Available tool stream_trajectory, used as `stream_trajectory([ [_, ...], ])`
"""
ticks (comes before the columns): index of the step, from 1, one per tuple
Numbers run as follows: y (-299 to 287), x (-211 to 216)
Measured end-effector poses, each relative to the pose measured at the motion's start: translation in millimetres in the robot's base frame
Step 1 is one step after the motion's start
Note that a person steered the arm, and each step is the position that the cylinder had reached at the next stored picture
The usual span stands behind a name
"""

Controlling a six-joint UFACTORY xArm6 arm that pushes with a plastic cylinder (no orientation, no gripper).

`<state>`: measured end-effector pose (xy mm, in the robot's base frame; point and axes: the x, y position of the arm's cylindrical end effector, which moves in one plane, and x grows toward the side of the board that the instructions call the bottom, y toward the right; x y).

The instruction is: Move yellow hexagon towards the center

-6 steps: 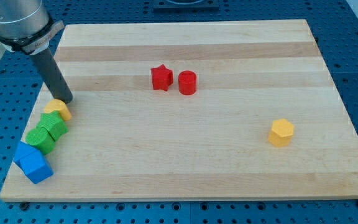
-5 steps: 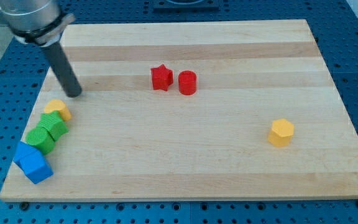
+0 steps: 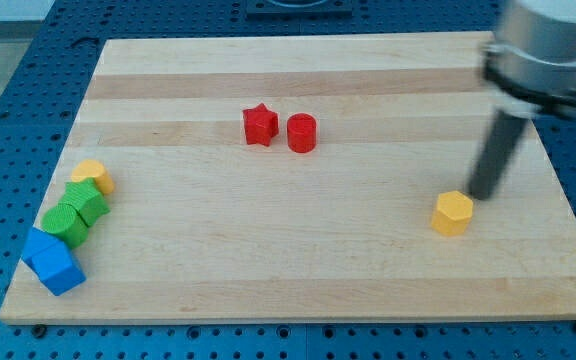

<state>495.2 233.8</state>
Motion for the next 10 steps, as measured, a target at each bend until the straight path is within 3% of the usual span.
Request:
stream_trajectory([
  [1, 64, 41],
  [2, 48, 57],
  [5, -138, -12],
  [6, -150, -17],
  [8, -78, 4],
  [9, -82, 36],
  [10, -113, 37],
])
